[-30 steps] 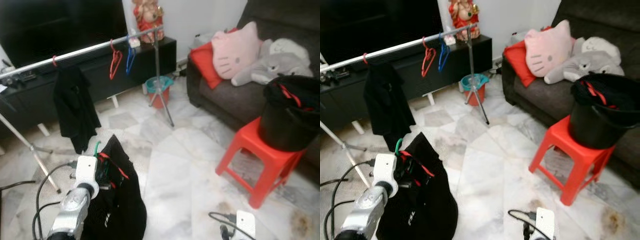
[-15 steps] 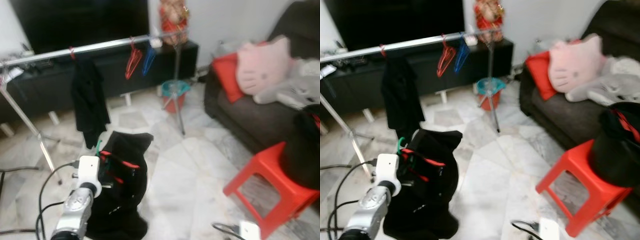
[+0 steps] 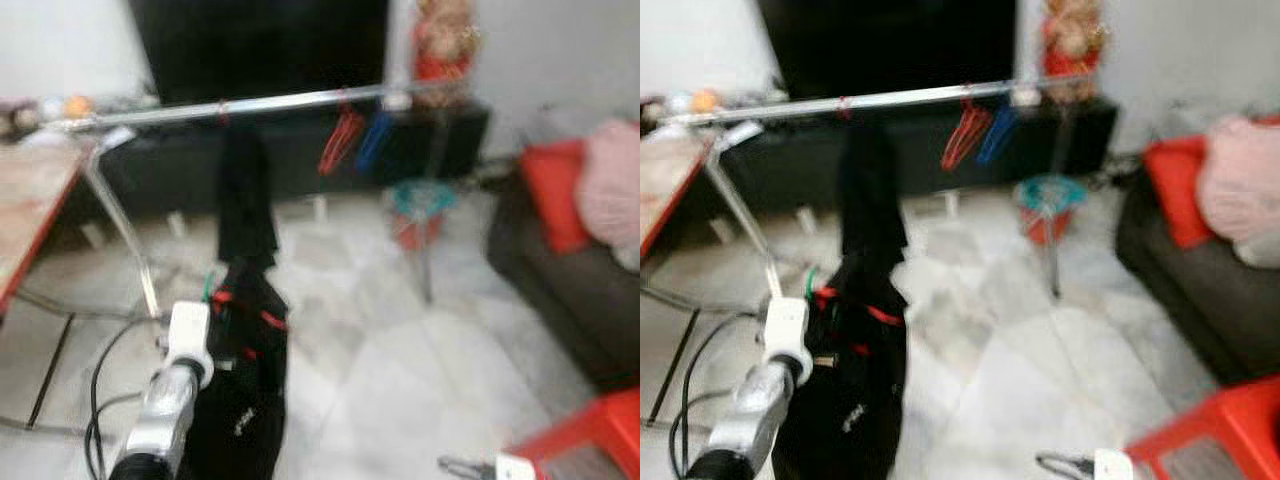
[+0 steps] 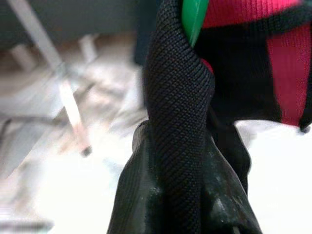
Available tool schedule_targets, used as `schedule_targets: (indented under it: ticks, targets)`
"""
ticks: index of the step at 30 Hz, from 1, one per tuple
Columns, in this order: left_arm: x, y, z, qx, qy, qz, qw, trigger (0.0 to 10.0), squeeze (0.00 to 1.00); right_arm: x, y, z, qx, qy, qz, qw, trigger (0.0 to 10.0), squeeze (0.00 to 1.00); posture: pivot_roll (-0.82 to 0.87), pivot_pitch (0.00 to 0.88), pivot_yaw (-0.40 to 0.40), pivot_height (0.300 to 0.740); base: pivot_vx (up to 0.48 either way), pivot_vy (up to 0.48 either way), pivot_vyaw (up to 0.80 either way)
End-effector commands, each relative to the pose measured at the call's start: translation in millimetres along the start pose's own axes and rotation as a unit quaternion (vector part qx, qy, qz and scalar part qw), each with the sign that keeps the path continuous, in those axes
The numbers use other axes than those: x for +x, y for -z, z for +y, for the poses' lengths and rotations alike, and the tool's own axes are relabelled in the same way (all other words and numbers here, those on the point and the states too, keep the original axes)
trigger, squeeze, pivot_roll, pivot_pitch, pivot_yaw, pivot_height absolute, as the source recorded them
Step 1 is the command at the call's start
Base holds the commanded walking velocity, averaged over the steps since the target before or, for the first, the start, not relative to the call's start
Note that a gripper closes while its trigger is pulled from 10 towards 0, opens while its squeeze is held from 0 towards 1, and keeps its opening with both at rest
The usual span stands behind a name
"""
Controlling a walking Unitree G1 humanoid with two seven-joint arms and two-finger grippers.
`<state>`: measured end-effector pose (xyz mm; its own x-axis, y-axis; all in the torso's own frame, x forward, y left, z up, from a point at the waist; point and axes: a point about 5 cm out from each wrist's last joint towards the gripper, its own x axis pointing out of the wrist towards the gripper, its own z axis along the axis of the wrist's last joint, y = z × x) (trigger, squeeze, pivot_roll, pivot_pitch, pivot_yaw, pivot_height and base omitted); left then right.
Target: Hang hanger
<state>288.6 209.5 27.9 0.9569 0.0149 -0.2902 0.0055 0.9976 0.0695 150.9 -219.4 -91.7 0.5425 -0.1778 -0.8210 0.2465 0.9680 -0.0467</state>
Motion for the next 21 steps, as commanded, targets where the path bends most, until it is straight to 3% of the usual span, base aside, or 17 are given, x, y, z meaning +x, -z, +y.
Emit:
schedule_targets:
  ticks: [1,12,21]
  targets:
    - [3.5,-9.6,-5.8,-0.002,0.004,-0.023,1.0,10.0,0.0,-1.5,5.2,-9.2,-0.001,0.009,0.012,1.0,10.0,0.0,0.07,0.0,0.029,0.74,0.401,0.0,0.8]
    - [3.7,-6.9,-7.2,-0.006,0.001,-0.02,1.0,10.0,0.0,0.5,-3.0,-9.1,0.0,0.004,0.008,1.0,10.0,0.0,0.07,0.0,0.025,0.74,0.408,0.0,0.71]
    - [4.0,-4.9,-11.4,-0.006,0.009,-0.017,1.0,10.0,0.0,1.0,-3.2,-7.8,0.005,0.004,0.014,1.0,10.0,0.0,0.06,0.0,0.024,0.74,0.422,0.0,0.0]
